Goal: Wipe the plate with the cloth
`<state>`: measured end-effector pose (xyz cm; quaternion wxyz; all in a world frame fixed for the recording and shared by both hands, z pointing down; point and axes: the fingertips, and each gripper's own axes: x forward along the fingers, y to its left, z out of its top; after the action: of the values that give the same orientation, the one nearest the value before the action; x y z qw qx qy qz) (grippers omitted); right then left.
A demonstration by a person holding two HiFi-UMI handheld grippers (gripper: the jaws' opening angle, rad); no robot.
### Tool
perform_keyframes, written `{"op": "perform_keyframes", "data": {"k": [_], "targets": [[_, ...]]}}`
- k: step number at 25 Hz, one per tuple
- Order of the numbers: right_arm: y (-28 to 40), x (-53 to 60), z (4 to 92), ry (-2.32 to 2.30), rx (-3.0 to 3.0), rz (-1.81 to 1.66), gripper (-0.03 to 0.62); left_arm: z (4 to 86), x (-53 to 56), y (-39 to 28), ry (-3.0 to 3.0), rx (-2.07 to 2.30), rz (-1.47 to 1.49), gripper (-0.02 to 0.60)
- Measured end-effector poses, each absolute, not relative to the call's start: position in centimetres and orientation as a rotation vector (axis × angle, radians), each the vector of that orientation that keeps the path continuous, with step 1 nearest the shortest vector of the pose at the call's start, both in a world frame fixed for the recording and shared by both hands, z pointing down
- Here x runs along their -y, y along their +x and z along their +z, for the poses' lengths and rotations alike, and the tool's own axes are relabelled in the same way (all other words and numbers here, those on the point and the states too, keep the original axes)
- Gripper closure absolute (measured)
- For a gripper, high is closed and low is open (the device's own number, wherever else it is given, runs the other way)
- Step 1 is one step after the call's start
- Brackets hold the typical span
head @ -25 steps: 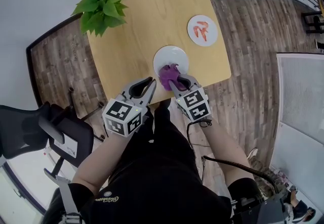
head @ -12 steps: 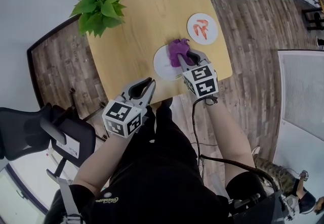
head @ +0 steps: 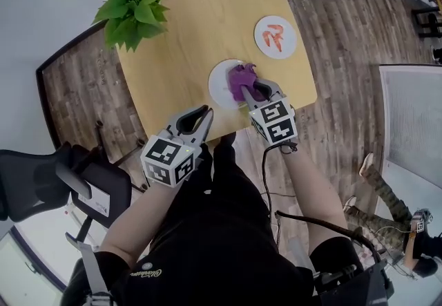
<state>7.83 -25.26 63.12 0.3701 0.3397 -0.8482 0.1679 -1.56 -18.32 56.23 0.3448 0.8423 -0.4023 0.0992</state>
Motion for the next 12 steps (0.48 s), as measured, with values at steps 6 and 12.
{"op": "perform_keyframes", "data": {"k": [6,12], "targets": [[8.1,20.0,63.2,0.818,2.189,0.513,0.539,56.3,18.5,-0.6,2.196,1.015,0.266,0.54],[8.4,20.1,63.6,0.824,2.195,0.525,0.539,56.0,18.6,0.2,2.211,0.999,0.271,0.54]]}}
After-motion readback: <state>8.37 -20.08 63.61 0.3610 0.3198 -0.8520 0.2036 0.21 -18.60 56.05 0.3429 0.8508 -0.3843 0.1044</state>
